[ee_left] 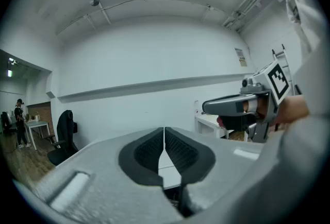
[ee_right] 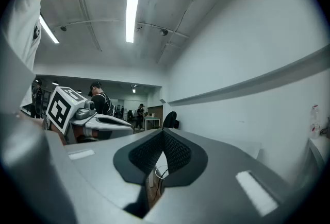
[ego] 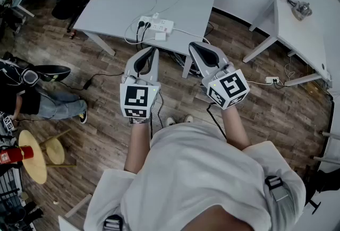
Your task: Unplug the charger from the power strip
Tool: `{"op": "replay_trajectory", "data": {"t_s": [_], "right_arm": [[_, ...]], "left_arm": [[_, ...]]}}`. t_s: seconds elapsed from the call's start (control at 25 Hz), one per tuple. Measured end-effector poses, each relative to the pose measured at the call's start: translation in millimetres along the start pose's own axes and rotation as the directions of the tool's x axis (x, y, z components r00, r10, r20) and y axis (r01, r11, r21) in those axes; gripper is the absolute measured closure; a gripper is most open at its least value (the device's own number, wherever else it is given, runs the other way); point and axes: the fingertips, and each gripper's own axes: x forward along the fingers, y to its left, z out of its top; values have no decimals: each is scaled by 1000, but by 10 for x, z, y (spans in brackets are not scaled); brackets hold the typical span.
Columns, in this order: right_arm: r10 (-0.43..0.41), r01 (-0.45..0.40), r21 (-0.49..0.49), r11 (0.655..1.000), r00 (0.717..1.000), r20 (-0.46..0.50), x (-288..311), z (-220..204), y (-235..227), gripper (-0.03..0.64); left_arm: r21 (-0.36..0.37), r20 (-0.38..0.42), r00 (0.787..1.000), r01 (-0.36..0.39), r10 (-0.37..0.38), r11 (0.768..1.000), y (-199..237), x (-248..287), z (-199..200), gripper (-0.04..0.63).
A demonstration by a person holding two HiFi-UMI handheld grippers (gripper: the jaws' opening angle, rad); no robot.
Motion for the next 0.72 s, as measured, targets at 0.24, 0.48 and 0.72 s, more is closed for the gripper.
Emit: {"op": "replay_trajectory", "data": {"t_s": [0.24, 0.48, 0.72], "right_arm": [[-15, 15, -15, 1000, 1000, -2, -10, 6, -69, 616], [-17, 17, 1, 1000, 1000, 23, -133, -8, -228, 615], [46, -46, -19, 999, 999, -1, -227, -76, -397, 615]], "left_arm": [[-11, -4, 1000, -17, 17, 1000, -4, 28, 33, 588], [-16, -9, 999, -35, 35, 999, -74, 94, 20, 588], [-17, -32, 996, -89, 89, 996, -104, 198, -31, 588]]}}
